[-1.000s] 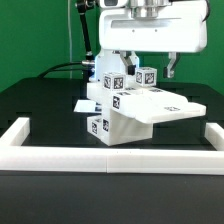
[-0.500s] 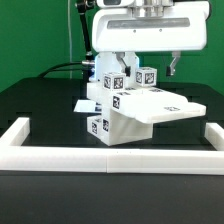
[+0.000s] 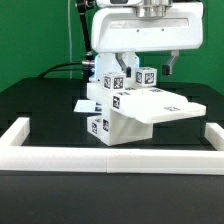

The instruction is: Assemble chair

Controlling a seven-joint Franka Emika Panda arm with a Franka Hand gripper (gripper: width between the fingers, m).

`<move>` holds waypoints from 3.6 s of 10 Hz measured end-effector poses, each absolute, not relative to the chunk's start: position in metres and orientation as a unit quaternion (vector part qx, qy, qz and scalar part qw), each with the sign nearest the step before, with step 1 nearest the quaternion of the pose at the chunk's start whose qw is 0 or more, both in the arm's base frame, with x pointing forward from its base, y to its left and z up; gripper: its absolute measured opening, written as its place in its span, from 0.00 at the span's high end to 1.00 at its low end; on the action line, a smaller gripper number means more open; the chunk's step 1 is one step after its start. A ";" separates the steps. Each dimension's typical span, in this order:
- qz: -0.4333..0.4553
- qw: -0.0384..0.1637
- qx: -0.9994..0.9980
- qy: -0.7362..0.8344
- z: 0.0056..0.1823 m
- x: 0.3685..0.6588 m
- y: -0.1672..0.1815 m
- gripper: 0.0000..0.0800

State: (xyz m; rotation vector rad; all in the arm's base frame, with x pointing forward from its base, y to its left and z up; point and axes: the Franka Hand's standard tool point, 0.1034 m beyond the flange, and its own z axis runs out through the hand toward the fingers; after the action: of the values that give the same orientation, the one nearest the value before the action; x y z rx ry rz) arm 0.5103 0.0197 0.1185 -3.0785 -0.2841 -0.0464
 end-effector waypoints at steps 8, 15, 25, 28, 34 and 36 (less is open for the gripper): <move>-0.012 0.027 -1.000 0.009 0.118 0.510 0.020 0.64; -0.006 0.029 -0.974 0.225 0.118 0.510 0.021 0.64; 0.007 0.039 -0.864 0.502 0.118 0.510 0.026 0.64; 0.010 0.041 -0.833 0.551 0.118 0.510 0.028 0.63; 0.003 0.042 -0.922 0.384 0.117 0.509 0.033 0.19; 0.000 0.042 -0.954 0.296 0.117 0.509 0.035 0.19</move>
Offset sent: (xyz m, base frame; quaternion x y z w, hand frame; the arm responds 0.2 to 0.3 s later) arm 0.0000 0.0000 0.0000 0.0000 0.0000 0.0650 0.9979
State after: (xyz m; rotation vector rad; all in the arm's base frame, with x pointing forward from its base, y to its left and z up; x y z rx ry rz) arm 0.5086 0.0347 0.1168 -2.9198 0.9047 -0.0002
